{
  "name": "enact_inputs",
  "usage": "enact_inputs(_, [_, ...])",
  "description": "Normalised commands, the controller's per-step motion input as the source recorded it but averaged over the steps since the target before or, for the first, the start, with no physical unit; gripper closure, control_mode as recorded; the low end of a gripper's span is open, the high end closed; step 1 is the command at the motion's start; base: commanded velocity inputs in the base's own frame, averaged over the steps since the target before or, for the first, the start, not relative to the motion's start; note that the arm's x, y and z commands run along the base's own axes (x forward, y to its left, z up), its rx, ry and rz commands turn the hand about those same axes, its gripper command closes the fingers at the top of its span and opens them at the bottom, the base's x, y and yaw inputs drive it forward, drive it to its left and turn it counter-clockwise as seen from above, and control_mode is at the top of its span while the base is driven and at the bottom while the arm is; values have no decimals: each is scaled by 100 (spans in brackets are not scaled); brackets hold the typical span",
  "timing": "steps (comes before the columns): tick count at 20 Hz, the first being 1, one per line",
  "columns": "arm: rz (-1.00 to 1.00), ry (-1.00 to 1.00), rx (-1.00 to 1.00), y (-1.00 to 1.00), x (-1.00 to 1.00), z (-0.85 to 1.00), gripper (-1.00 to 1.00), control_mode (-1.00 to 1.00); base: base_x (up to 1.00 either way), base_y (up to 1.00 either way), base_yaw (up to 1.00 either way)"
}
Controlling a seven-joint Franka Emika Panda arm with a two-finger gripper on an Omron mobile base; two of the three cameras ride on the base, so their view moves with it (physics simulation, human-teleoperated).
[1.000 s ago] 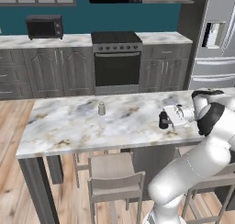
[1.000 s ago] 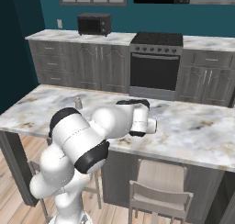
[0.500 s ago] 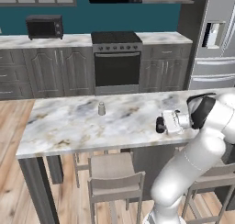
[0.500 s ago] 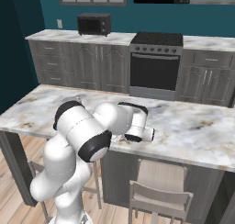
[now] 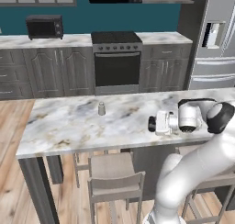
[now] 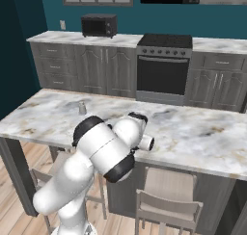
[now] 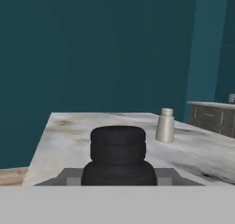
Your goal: The dining table condiment station is running low on shaker. Refill the condiment station by opening the cabinet and taking the shaker from the cabinet and placing it on the dining table.
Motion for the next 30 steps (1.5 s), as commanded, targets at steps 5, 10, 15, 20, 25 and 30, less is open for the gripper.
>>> enact_inputs(5, [1, 0, -2, -2, 51, -29, 100, -100, 0, 0, 0])
enact_inputs(10, [1, 0, -3, 0, 38, -45, 100, -100, 0, 0, 0])
enact_inputs(15, [4, 0, 0, -10, 36, -28, 100, -100, 0, 0, 0])
enact_inputs(20, [15, -1, 0, -14, 5, -31, 100, -100, 0, 0, 0])
enact_inputs(25, [11, -10, -3, -1, -18, -21, -100, -100, 0, 0, 0])
enact_inputs(30, [4, -2, 0, -3, 0, 0, -100, -100, 0, 0, 0])
